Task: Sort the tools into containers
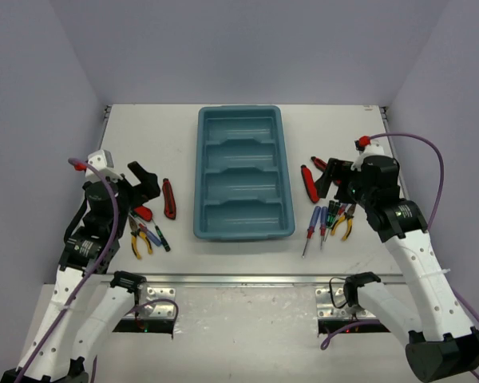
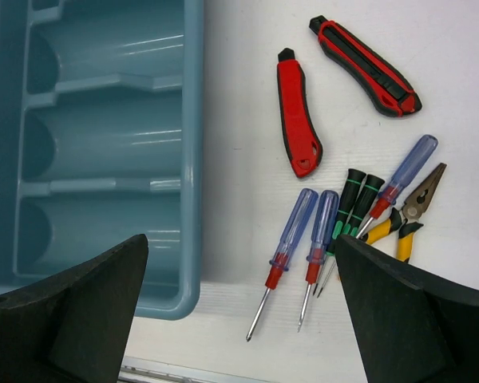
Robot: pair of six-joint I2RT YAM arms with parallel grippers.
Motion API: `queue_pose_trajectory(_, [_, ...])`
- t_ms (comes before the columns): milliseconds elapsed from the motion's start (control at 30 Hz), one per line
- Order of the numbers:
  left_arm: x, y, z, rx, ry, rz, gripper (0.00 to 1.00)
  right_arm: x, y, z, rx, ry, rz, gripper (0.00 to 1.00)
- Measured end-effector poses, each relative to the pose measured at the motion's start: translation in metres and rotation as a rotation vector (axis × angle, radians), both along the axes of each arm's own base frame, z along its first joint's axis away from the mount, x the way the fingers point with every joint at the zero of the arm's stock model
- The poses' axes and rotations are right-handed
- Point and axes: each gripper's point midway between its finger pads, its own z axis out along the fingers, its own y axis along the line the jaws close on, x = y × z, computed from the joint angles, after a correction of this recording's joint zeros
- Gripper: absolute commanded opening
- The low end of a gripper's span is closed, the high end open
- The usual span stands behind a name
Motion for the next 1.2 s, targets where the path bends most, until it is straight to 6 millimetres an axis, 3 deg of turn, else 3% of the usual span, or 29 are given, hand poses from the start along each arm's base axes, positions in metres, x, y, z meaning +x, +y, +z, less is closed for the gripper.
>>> queue_pose_trajectory(467, [0.000,-0.001,-0.001,-0.001,0.003,-0.003,1.00,-0.002,-0.005,0.008,0.011,-0.070,-0.029,0.99])
queue_pose_trajectory(700, [0.000,-0.002,-0.001,-0.003,0.002,-0.007,1.00,0.007,0.000,-0.002,0.005,-0.013,-0.012,0.99])
queue_pose_trajectory(800, [0.000,-0.002,-0.001,-0.003,0.001,-0.009,1.00,0.026,0.001,-0.020,-0.041,0.092,-0.012,0.97])
queue_pose_trajectory(1000, [0.000,-0.005,0.000,-0.007,0.001,-0.026,1.00,0.073,-0.012,-0.063,-0.220,0.306,-0.033,0.84])
queue_pose_trajectory(1200, [0.000,-0.009,-0.003,-0.013,0.007,-0.045,1.00,0.102,-0.014,-0.113,-0.332,0.464,0.034,0.71])
